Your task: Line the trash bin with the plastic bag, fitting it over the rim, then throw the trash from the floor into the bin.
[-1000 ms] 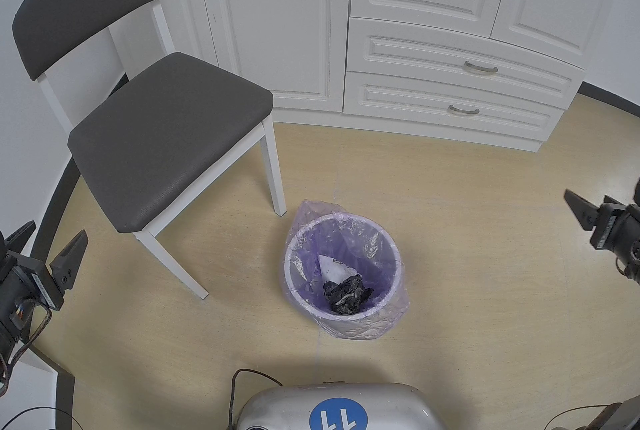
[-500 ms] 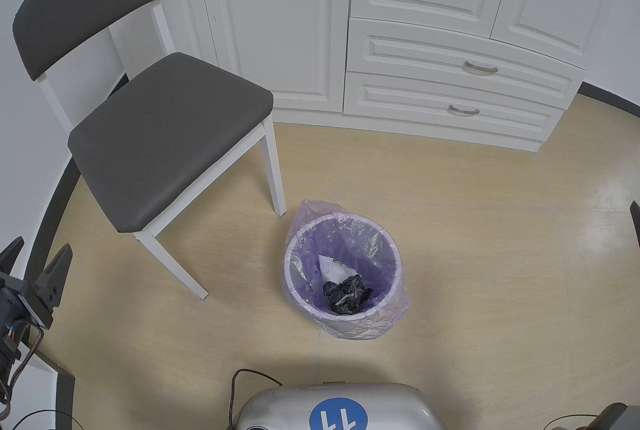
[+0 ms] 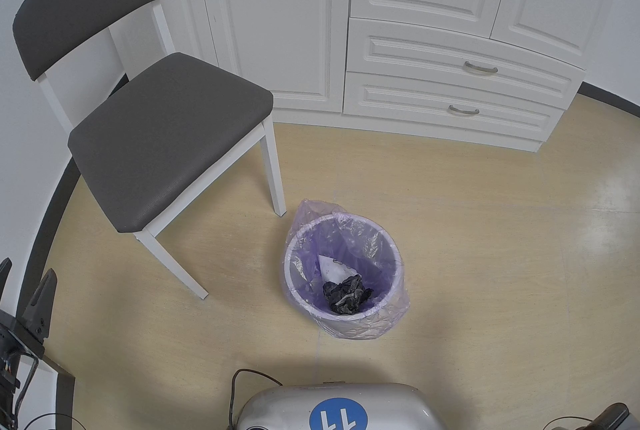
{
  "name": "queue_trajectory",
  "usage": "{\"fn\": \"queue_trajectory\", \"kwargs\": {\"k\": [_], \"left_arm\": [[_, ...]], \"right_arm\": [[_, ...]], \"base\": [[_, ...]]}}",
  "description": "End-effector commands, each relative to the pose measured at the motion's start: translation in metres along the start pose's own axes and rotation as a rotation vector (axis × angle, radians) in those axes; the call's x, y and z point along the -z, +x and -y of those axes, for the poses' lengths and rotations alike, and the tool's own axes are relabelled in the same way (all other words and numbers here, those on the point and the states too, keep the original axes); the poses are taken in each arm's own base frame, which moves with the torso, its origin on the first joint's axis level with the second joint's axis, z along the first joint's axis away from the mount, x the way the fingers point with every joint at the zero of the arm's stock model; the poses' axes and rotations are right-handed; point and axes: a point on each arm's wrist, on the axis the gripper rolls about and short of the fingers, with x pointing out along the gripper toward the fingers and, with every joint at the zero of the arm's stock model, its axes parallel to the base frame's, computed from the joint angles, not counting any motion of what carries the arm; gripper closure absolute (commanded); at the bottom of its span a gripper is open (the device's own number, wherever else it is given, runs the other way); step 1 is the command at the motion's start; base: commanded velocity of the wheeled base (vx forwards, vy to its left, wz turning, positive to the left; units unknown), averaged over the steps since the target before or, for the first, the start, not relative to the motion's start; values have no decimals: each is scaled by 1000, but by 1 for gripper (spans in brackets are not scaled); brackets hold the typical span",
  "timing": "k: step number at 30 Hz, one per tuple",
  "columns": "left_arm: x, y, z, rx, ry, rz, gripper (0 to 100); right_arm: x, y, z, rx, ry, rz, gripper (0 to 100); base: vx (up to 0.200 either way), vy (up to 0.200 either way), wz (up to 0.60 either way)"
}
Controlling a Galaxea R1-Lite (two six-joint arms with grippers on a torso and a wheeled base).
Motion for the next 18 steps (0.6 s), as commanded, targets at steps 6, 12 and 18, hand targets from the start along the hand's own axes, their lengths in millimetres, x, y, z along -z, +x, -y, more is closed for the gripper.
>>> {"fn": "queue_trajectory", "kwargs": {"k": [6,12,18], "left_arm": [[2,-20,-4,1,-16,95,0],[7,-31,-6,-8,11,110,0],[12,-47,-10,-23,78,125,0]], "right_arm": [[23,-43,23,4,21,100,0],[26,-43,23,-5,21,79,0],[26,-43,23,-30,-10,71,0]], "base": [[0,0,0],[0,0,0],[0,0,0]]}}
